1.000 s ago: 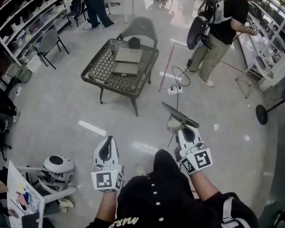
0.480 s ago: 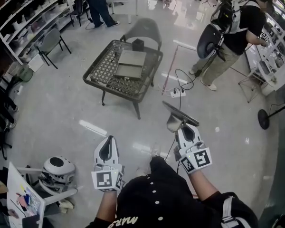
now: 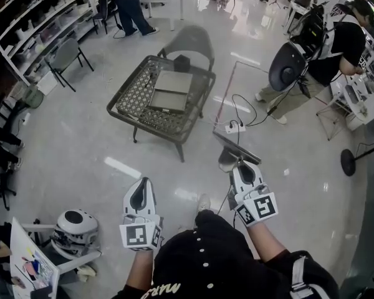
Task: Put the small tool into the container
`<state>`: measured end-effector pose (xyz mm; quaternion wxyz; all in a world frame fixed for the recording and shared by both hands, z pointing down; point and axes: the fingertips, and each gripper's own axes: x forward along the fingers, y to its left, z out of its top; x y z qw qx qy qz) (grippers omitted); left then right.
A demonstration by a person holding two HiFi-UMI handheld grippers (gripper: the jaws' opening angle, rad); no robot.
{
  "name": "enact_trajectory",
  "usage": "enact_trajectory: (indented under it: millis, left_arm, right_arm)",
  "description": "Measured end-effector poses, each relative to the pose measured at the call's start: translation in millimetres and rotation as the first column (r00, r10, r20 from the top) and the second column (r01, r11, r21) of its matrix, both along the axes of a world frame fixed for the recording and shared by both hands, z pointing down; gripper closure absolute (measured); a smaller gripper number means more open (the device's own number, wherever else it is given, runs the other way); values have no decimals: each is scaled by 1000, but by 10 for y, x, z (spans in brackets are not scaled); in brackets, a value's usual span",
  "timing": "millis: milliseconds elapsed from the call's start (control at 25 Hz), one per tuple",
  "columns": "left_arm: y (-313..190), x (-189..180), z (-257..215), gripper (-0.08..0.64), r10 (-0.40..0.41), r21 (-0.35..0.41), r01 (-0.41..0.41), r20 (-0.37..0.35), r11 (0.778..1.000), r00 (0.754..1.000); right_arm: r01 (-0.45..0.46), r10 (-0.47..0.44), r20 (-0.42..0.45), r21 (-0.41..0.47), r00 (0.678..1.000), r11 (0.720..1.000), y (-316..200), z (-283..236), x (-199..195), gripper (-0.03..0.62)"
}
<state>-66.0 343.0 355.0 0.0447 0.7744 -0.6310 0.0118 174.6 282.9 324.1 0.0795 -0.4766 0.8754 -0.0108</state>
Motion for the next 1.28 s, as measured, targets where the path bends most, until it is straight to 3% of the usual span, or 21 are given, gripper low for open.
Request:
enact_trajectory:
  millis: [1280]
  left_arm:
    - [-1739, 632, -32, 528, -94, -25, 94, 4, 995, 996]
  right_arm:
    - [113, -112, 21, -14, 993, 994, -1907, 11, 484, 577]
